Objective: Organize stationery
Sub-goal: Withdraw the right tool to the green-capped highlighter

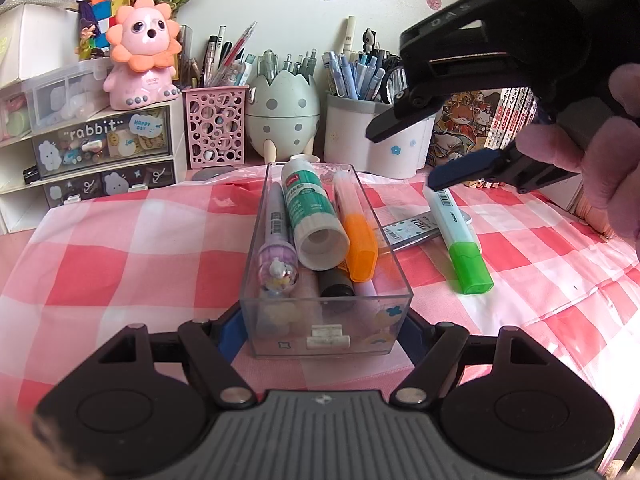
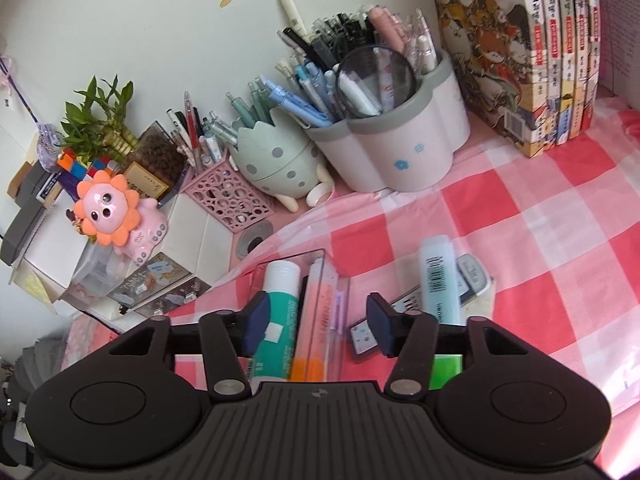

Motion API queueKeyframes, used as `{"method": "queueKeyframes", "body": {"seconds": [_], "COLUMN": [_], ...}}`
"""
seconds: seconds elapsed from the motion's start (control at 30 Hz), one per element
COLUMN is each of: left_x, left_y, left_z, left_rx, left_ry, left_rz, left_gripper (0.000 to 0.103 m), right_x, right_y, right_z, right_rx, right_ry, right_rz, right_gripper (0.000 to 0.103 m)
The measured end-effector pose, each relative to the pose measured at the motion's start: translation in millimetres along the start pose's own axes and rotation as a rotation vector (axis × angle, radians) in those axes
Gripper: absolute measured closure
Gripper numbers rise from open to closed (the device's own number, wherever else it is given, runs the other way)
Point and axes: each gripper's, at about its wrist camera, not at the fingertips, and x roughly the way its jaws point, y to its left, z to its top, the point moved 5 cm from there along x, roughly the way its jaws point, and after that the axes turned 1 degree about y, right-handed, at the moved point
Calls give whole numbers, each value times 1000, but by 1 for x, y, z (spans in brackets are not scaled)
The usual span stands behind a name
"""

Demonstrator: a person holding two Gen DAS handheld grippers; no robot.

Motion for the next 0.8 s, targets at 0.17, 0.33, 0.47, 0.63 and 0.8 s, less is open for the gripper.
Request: {"method": "queueKeyframes", "body": {"seconds": [0.17, 0.33, 0.47, 0.63, 0.8], "left_x": [0, 0, 1, 1, 1], "left_y": [0, 0, 0, -1, 0], "left_z": [0, 0, 0, 0, 1], "left_rx": [0, 2, 2, 11, 12], "left_ry": [0, 1, 1, 4, 4], "left_rz": [0, 1, 1, 8, 8], "left_gripper": [53, 53, 53, 53, 53], "right_x": [-8, -20, -24, -26, -20], "right_y": [-13, -30, -44, -61, -59], "right_z": [0, -3, -7, -12, -28], "right_rx": [-41, -125, -200, -242, -301], "right_ry": [-44, -97, -107, -98, -107], "right_rz": [-74, -176, -235, -258, -271], "right_gripper": [32, 23, 22, 22, 22]}}
